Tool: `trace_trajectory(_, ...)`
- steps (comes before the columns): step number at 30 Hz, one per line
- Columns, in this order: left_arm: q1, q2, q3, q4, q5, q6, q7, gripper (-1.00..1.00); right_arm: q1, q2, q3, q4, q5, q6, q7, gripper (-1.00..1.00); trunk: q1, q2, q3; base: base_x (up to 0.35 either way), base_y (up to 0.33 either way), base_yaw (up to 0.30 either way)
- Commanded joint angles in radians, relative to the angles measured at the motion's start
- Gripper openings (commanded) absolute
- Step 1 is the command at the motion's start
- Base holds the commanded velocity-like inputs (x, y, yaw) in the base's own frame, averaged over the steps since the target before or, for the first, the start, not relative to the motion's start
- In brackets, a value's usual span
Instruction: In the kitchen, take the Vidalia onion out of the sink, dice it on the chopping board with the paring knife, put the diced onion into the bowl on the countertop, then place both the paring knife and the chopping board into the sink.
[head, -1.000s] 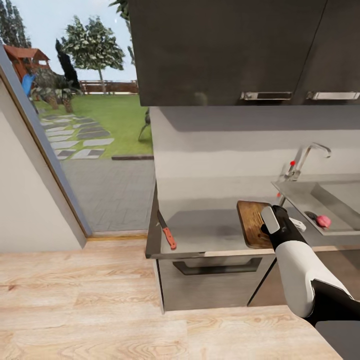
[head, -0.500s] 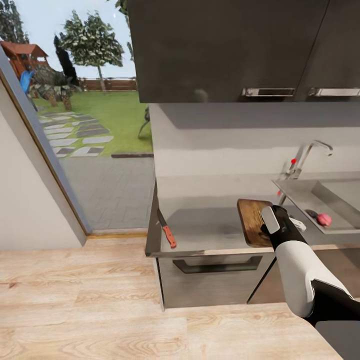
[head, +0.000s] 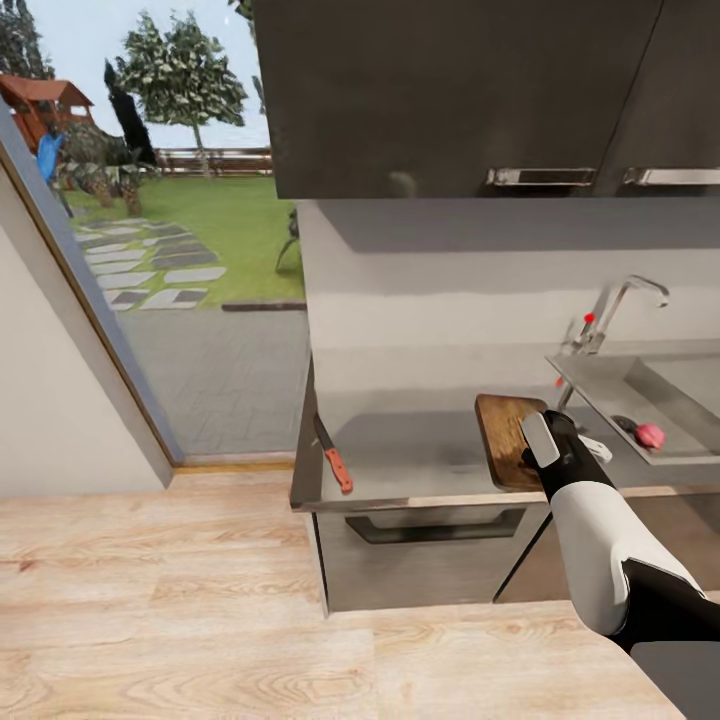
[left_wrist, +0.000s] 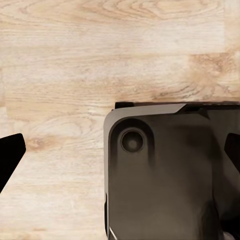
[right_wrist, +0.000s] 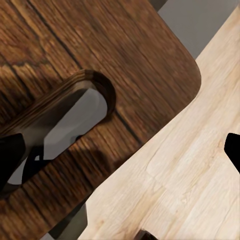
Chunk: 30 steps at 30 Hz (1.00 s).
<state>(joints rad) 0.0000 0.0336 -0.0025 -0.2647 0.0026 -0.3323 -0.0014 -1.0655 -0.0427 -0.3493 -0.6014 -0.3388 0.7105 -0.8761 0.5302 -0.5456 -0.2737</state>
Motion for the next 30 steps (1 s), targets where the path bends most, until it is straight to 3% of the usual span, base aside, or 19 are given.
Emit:
trace_trajectory(1, 0.0, 0.0, 0.0, -0.001, 0.0, -0.002, 0.0, 1.0, -0.001, 0.0, 0.001, -0.001, -0.009, 0.003, -0.007, 1.0, 0.0, -0.001, -0.002, 0.0, 0.0, 0.0)
trace_trajectory(30, 0.0, 0.0, 0.0, -0.001, 0.0, -0.002, 0.0, 1.0, -0.001, 0.0, 0.001, 0.0, -0.008, 0.003, -0.007, 1.0, 0.0, -0.001, -0.026, 0.0, 0.0, 0.0)
